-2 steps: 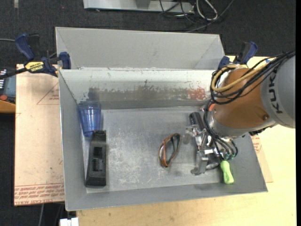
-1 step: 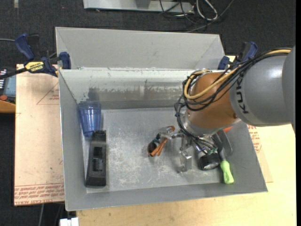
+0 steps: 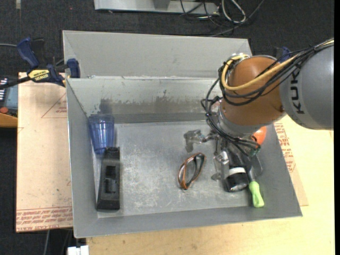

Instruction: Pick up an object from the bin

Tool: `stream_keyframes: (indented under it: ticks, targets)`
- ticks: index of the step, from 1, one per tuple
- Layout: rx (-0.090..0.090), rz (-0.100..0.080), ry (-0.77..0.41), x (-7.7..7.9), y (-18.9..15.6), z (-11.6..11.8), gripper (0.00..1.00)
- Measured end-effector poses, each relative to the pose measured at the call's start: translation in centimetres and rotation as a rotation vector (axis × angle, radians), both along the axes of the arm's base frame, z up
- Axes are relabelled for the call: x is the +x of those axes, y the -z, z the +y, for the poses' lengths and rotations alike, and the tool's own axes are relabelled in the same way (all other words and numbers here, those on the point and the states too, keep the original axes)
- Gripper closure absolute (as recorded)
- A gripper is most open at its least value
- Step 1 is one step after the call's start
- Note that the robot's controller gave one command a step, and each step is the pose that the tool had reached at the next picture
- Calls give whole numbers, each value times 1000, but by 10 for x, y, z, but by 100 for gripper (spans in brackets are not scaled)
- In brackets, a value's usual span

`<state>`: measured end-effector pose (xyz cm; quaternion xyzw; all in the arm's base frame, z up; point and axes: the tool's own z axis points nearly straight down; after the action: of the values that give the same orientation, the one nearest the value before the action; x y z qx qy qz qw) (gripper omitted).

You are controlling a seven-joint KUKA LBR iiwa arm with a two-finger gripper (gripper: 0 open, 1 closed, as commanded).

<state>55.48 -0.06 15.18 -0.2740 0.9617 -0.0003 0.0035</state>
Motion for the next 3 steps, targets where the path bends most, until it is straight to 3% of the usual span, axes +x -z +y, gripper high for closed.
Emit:
stream_keyframes:
  ticks: [1,2,3]
  targets:
    - [3,13,101,19,53,13,0]
    - [0,-1,-314,20,82,-10,0]
    - [5,7,-146,36,82,-18,100]
